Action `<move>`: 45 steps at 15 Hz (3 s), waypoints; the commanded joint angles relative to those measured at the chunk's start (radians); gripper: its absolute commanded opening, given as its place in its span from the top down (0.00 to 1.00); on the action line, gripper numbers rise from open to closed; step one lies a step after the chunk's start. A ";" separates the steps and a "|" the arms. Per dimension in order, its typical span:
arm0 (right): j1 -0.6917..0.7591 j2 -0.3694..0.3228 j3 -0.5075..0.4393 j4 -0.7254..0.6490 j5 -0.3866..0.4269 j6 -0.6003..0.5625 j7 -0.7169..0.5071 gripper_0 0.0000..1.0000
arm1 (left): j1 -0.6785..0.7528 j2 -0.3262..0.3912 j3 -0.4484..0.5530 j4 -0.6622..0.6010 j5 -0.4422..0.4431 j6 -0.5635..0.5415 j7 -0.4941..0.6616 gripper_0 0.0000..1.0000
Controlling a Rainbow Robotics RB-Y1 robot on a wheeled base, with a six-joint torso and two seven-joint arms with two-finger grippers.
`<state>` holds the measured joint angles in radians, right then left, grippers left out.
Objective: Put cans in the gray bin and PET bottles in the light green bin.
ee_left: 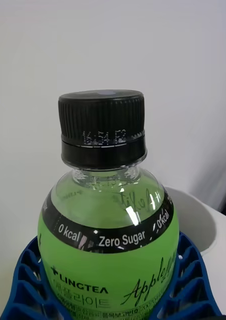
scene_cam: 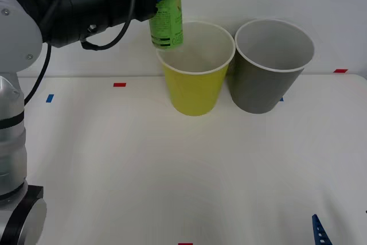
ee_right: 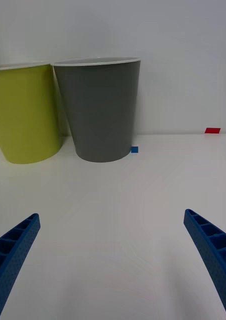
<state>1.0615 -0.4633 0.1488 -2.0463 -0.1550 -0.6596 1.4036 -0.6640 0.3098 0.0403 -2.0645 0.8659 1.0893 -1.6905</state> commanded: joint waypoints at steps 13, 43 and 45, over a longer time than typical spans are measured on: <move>0.000 0.000 0.000 0.000 0.000 0.000 0.000 0.00 | -0.083 0.002 -0.301 0.317 -0.123 -0.465 -0.024 1.00; 0.000 0.000 0.000 0.000 0.000 0.000 0.000 0.00 | -0.089 0.035 -0.333 0.360 -0.157 -0.578 -0.032 0.00; 0.000 0.000 0.000 0.000 0.000 0.000 0.000 0.00 | -0.088 0.086 -0.335 0.300 -0.142 -0.509 -0.026 0.00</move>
<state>1.0615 -0.4633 0.1488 -2.0463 -0.1550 -0.6596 1.4037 -0.7533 0.3670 -0.2940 -1.7316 0.7135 0.5468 -1.7204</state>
